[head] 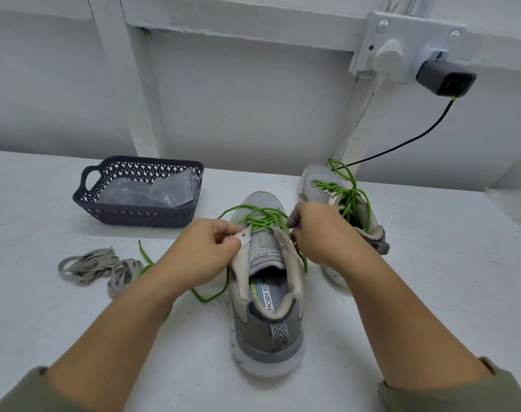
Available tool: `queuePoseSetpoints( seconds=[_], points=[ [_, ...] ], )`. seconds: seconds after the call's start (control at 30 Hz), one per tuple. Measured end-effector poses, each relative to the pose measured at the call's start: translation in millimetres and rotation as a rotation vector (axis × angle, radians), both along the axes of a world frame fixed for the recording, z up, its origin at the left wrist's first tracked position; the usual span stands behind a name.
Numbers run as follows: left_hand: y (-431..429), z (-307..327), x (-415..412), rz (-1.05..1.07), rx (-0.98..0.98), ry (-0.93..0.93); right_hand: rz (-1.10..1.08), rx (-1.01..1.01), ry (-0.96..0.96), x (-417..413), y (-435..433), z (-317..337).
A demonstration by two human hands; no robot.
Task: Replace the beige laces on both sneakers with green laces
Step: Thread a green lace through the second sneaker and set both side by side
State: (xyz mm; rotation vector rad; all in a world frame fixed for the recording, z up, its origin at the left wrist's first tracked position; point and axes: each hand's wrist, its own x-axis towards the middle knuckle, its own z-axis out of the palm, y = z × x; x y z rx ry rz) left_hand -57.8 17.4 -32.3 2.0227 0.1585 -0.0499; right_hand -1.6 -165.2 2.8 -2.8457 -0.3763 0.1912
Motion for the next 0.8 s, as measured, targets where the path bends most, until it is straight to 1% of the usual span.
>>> queuePoseSetpoints(
  seconds=[0.1, 0.2, 0.23, 0.3, 0.37, 0.43, 0.5, 0.67, 0.8],
  points=[
    [-1, -3, 0, 0.007, -0.03, -0.03, -0.037, 0.059, 0.045, 1, 4, -2],
    [-3, -4, 0, 0.008, -0.03, -0.044, -0.128, 0.187, 0.064, 5, 13, -2],
    [-3, -5, 0, 0.007, -0.037, -0.044, -0.152, 0.196, 0.062, 7, 15, -2],
    [-2, -4, -1, 0.015, -0.056, -0.029, -0.158, 0.149, 0.066, 11, 18, -1],
    [-1, -2, 0, 0.051, -0.144, 0.016, -0.142, 0.153, 0.064, 11, 18, 0],
    [2, 1, 1, 0.069, -0.267, 0.079, -0.121, 0.219, 0.05, 9, 15, 3],
    [6, 3, 2, 0.052, -0.326, 0.134, -0.093, 0.258, 0.012, 5, 11, 6],
    [18, 1, 4, 0.023, -0.303, 0.19, 0.042, 0.342, -0.106, 0, 10, 14],
    [22, 1, 4, -0.008, -0.326, 0.204, 0.139, 0.301, -0.086, -1, 12, 16]
  ],
)
